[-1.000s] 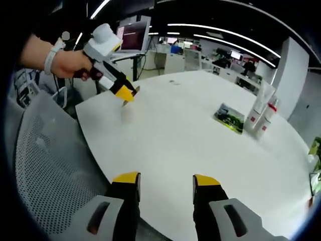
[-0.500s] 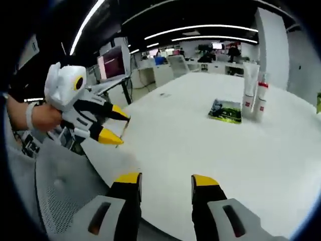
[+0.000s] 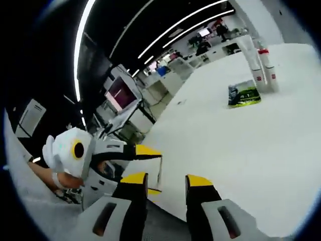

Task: Arrange the skincare products in the storage area until every visible bottle or jar stands upright without overlapping.

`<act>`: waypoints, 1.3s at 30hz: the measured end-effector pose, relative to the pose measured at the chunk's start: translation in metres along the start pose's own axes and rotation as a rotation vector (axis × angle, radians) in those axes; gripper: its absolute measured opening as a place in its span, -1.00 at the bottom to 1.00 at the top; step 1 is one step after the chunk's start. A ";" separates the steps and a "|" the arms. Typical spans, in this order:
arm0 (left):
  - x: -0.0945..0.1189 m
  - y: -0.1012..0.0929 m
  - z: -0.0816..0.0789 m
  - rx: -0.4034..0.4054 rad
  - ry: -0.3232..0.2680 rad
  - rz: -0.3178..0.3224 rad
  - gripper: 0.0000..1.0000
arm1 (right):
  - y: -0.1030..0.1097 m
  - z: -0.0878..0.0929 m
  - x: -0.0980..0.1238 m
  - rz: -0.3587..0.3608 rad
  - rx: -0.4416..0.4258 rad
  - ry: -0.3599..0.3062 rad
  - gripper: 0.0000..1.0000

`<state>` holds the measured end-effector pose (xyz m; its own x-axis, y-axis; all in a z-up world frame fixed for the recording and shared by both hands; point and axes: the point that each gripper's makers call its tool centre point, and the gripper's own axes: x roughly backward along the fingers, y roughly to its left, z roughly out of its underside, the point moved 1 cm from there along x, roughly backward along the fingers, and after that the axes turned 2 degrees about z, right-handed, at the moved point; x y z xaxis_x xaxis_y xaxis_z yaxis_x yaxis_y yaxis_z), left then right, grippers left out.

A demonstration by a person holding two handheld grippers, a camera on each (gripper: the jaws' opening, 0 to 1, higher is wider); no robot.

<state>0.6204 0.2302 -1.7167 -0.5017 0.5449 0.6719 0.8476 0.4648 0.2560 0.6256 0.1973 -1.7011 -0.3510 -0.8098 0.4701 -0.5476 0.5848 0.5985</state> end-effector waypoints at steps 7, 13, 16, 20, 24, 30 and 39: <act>-0.007 -0.020 -0.024 -0.100 -0.023 0.043 -0.28 | 0.003 0.022 -0.015 -0.007 -0.025 0.115 -0.59; -0.007 -0.024 -0.028 -0.133 -0.034 0.053 -0.29 | 0.001 0.024 -0.011 -0.004 -0.040 0.113 -1.00; -0.005 -0.025 -0.029 -0.118 -0.050 0.059 -0.28 | -0.003 0.025 -0.008 0.001 -0.083 0.118 -1.00; -0.002 -0.024 -0.029 -0.052 -0.080 0.068 -0.28 | -0.001 0.024 -0.005 -0.022 -0.128 0.103 -1.00; 0.001 -0.019 -0.022 0.256 -0.131 0.102 -0.22 | 0.000 0.023 -0.002 -0.030 -0.142 0.094 -1.00; 0.007 -0.005 -0.013 0.607 -0.252 0.115 -0.02 | -0.002 0.011 0.004 -0.041 -0.154 0.052 -1.00; 0.012 -0.004 -0.012 0.984 -0.374 0.234 -0.30 | 0.003 -0.007 0.015 -0.132 -0.238 -0.059 -1.00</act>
<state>0.6133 0.2270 -1.7015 -0.5073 0.7944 0.3339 0.5019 0.5874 -0.6349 0.6239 0.1874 -1.6873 -0.3354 -0.8773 0.3434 -0.4003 0.4627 0.7910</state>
